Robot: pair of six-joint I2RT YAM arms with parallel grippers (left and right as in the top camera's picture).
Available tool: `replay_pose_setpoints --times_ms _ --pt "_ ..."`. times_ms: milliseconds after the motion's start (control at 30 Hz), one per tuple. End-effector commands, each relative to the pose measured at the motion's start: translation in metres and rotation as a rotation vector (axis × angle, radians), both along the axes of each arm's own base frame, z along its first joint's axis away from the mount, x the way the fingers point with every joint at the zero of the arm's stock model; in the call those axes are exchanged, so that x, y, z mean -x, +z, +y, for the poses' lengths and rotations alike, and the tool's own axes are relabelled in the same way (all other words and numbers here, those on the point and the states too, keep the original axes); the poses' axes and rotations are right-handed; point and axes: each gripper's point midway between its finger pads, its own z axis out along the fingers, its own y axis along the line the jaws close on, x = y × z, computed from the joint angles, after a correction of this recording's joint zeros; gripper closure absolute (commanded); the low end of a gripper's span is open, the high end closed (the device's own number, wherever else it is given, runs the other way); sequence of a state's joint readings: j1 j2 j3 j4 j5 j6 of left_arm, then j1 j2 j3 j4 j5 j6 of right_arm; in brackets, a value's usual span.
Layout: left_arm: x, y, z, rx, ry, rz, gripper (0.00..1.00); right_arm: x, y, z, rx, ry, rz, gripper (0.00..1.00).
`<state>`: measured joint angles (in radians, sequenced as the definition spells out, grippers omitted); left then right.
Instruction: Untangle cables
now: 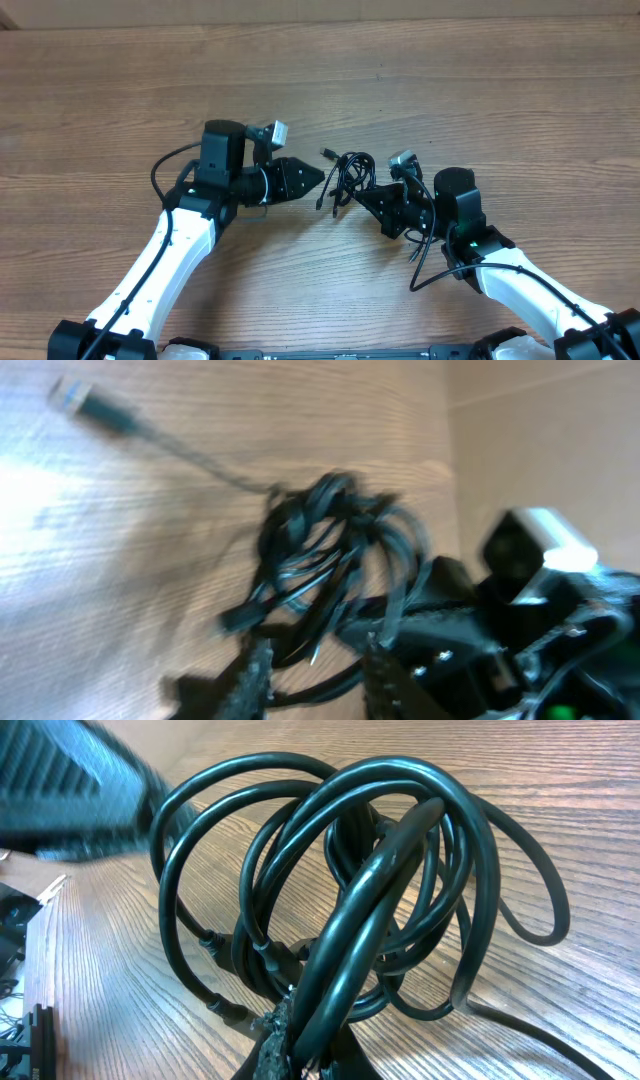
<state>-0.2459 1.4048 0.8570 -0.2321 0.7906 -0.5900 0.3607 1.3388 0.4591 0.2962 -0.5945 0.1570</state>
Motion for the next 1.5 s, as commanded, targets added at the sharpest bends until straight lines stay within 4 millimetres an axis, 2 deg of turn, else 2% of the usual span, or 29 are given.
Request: replay_pose_setpoints --times_ms 0,167,233,333,633,800,933,1133,1467 --pt "0.003 0.031 -0.013 0.096 -0.115 -0.124 0.73 -0.004 0.005 0.000 -0.004 -0.005 -0.020 0.96" --pt "0.008 0.074 -0.028 0.230 -0.260 -0.313 0.69 -0.004 0.005 0.000 -0.004 -0.005 -0.020 0.96" --pt "0.012 0.085 -0.032 0.258 -0.305 -0.374 0.66 -0.004 0.005 0.000 -0.004 -0.005 -0.020 0.96" --pt "0.012 0.089 -0.038 0.252 -0.321 -0.433 0.62 -0.004 0.005 0.000 -0.004 -0.005 -0.020 0.96" --pt "0.015 0.080 -0.065 0.170 -0.321 -0.500 0.43 -0.004 0.005 0.000 -0.005 -0.005 -0.020 0.96" --pt "0.014 0.070 -0.074 0.107 -0.293 -0.505 0.41 -0.004 0.005 0.000 -0.005 -0.005 -0.020 0.96" --pt "0.009 0.056 -0.068 0.049 -0.247 -0.461 0.42 -0.004 0.005 0.000 -0.004 -0.005 -0.020 0.96" --pt "0.007 0.034 -0.059 -0.027 -0.201 -0.372 0.38 -0.004 0.005 0.000 -0.004 -0.005 -0.020 0.96" --pt "0.009 0.023 -0.063 -0.085 -0.181 -0.358 0.36 -0.004 0.005 0.000 -0.005 -0.005 -0.020 0.96"
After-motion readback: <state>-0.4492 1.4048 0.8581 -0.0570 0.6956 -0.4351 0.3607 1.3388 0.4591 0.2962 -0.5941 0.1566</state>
